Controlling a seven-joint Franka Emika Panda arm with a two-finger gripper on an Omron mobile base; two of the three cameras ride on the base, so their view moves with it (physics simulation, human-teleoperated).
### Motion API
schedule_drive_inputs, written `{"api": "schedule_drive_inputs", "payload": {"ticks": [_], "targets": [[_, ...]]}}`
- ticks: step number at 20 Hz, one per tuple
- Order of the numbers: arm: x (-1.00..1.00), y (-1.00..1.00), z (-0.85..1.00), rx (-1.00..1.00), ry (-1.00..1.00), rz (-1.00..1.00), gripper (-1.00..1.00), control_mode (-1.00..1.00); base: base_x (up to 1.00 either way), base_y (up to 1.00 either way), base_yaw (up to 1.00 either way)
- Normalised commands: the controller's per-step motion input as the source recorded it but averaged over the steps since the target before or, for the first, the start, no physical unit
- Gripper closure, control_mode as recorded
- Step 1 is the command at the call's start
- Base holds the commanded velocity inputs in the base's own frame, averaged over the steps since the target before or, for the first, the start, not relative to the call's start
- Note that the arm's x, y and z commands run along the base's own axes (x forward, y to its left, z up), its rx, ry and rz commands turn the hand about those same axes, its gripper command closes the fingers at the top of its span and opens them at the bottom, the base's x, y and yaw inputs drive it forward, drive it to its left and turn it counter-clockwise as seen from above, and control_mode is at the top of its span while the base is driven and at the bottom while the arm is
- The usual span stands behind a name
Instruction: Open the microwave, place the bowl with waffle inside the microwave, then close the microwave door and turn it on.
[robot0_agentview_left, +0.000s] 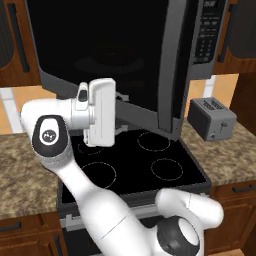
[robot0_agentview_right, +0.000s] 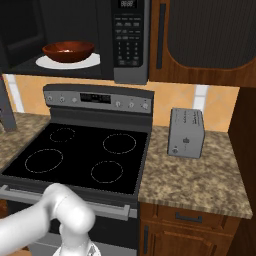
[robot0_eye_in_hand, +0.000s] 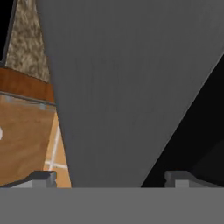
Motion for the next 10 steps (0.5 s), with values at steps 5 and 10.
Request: {"api": "schedule_drive_inputs", "payload": {"ticks": [5, 10], "targets": [[0.69, -1.00, 0.21, 0.00, -0.26, 0.25, -1.00, -1.00, 0.00, 0.00, 0.00], [0.70, -1.00, 0.22, 0.00, -0.26, 0.42, -1.00, -1.00, 0.00, 0.00, 0.00]]}}
